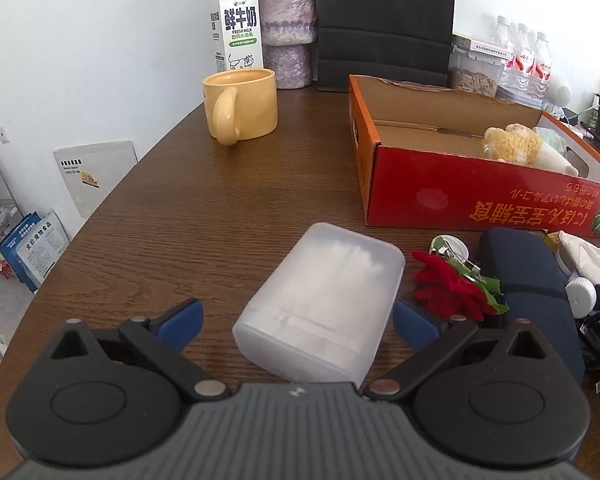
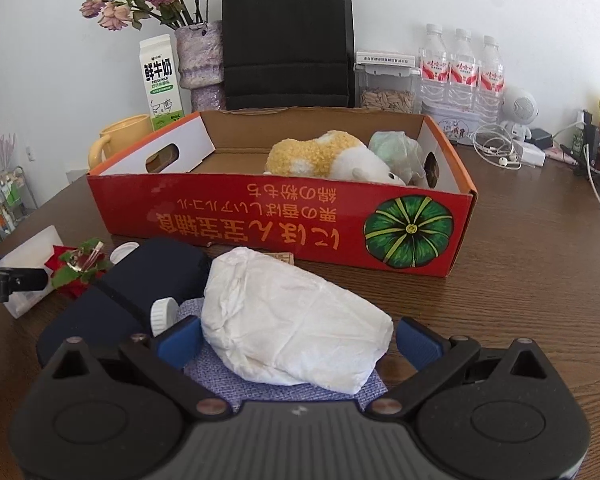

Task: Organize objects
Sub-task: 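Grasp the translucent plastic box with left tool while right grasps the white bag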

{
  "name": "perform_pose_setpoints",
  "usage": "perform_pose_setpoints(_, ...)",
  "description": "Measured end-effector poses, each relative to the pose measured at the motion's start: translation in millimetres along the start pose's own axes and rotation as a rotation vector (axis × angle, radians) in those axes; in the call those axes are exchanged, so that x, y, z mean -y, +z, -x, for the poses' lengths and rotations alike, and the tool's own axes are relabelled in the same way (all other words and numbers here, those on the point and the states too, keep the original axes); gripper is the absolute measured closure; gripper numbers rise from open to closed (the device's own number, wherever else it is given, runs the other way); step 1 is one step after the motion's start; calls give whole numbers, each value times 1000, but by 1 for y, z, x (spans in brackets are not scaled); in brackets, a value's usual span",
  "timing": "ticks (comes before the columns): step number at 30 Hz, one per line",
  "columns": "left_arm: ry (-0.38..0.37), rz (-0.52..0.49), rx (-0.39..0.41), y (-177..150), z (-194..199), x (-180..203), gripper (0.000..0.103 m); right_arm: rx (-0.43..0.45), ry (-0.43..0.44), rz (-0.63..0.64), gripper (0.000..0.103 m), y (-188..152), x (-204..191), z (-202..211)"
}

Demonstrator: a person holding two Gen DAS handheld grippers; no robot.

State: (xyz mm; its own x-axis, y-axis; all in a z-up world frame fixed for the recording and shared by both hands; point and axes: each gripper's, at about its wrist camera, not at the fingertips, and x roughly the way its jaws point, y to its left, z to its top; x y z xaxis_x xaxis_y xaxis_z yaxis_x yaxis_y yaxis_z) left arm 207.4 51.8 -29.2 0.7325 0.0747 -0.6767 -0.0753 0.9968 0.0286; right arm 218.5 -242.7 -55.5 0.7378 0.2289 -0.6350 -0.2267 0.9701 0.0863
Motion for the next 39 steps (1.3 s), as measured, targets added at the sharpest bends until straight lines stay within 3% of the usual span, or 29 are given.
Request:
perform_pose_setpoints(3,-10,-6,2,1,-4,1,0,-13,34,-46,0,-1,9,-5)
perform_pose_setpoints(19,-24,-12,-18,6,-15,6,0,-1,48,-31,0,-1,9,-8)
perform_pose_setpoints(25,-34,-6,-23,7,-16,8,1,15,58,-28,17,-1,8,-5)
perform_pose_setpoints(27,-39,-5,-27,7,-17,9,16,21,68,-29,25,-1,8,-3)
perform_pose_setpoints(30,-45,-1,-23,6,-14,10,22,32,70,-31,35,-2,7,-1)
perform_pose_setpoints(39,-42,1,-10,2,-5,13,29,63,67,-27,52,-3,7,6)
